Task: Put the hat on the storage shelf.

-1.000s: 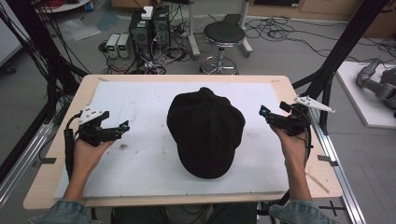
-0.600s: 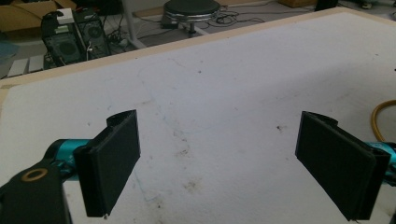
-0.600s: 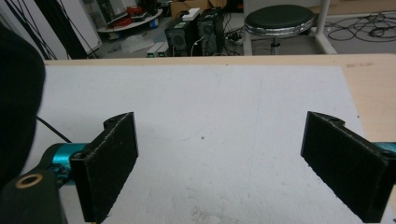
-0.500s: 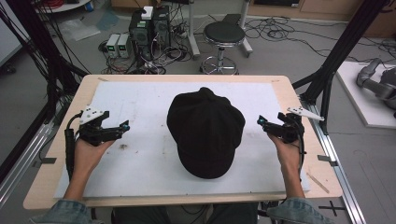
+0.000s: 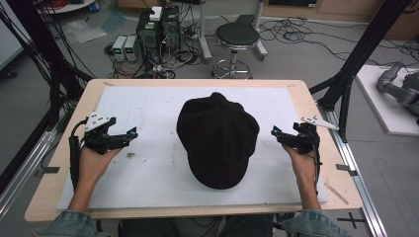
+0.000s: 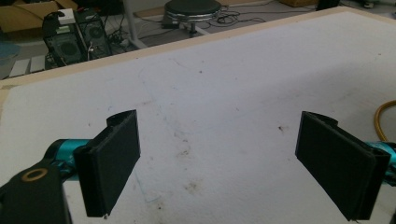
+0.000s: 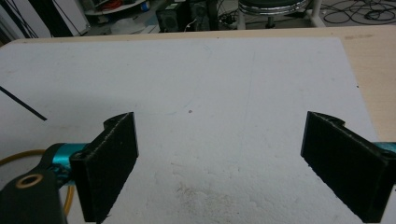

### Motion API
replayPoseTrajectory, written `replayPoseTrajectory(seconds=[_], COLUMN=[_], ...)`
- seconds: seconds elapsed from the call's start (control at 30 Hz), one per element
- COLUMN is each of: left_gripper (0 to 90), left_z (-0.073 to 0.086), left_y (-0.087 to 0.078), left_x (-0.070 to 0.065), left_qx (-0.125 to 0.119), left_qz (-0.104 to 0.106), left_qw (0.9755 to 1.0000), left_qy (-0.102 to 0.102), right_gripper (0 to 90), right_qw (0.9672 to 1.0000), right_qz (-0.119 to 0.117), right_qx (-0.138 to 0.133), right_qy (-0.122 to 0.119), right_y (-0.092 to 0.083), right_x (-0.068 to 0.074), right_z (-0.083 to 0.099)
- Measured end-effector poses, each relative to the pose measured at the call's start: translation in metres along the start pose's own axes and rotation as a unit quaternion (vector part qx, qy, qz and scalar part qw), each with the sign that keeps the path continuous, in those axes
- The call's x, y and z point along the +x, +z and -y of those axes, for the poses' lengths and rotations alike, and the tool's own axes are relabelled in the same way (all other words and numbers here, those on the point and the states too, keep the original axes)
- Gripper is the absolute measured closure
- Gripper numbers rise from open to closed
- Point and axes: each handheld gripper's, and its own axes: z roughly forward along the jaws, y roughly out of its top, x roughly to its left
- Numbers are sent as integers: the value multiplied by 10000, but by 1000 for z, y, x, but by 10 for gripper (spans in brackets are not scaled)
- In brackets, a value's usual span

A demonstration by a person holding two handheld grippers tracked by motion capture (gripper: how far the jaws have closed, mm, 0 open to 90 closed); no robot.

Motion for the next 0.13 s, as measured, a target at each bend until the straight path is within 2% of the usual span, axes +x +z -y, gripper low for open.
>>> replayPoseTrajectory(seconds=[0.13], left_gripper=[143], left_z=[0], left_y=[0], left_x=[1], left_qx=[-7], left_qz=[-1], left_qw=[10000], left_qy=[-6], right_gripper=[109], right_qw=[10000], right_qz=[3], right_qx=[-6], right_qy=[22], right_y=[-1], right_x=[0], right_z=[0])
